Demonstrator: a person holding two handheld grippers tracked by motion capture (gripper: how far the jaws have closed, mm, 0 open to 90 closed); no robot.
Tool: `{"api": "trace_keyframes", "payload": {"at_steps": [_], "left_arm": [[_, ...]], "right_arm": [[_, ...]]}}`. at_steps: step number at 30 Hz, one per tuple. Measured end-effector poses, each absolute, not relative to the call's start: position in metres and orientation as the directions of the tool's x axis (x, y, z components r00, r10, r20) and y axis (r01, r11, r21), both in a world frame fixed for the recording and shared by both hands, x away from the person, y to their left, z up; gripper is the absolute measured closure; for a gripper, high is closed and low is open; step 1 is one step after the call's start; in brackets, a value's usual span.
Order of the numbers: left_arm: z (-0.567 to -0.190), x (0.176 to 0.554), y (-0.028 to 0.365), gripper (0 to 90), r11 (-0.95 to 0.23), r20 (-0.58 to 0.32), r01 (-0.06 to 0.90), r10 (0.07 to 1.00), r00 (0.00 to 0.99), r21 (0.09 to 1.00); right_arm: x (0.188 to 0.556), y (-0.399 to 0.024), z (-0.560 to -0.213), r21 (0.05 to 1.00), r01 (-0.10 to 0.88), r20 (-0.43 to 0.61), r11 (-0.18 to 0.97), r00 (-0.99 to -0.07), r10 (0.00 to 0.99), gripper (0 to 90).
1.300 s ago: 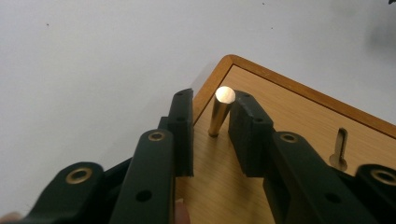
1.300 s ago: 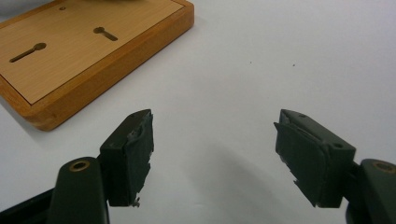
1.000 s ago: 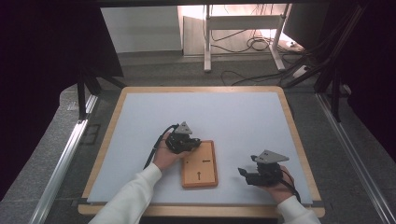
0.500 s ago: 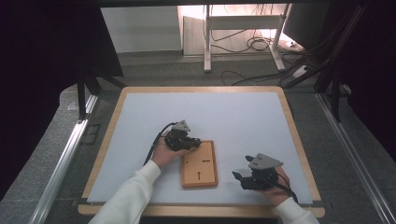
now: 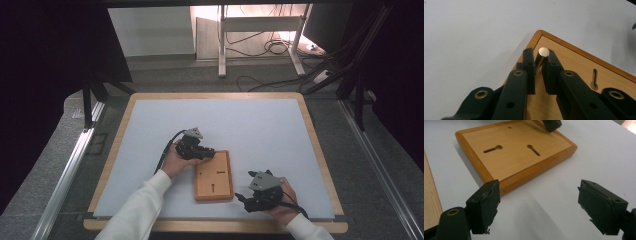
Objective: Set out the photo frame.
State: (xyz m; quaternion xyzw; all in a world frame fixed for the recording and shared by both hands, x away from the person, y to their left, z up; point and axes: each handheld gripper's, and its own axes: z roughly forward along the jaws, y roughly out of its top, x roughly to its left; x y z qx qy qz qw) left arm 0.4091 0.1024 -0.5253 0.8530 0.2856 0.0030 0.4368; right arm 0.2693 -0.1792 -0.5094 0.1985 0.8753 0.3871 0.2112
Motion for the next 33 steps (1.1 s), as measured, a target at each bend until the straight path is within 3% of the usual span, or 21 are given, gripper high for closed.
{"api": "trace_keyframes", "payload": {"at_steps": [21,30,33], "left_arm": [[-0.526,0.420,0.107,82.0,-0.429,-0.334,0.540,0.466,0.819,0.724],[-0.527,0.421,0.107,82.0,-0.428,-0.335,0.542,0.468,0.818,0.724],[-0.527,0.420,0.107,82.8,-0.423,-0.333,0.542,0.473,0.816,0.726]], "right_arm": [[0.258,-0.124,-0.524,0.668,0.064,-0.363,0.742,-0.842,0.399,12.2],[0.259,-0.106,-0.531,0.627,0.032,-0.451,0.779,-0.800,0.396,12.6],[0.257,-0.104,-0.532,0.608,-0.017,-0.525,0.794,-0.759,0.386,14.2]]}}
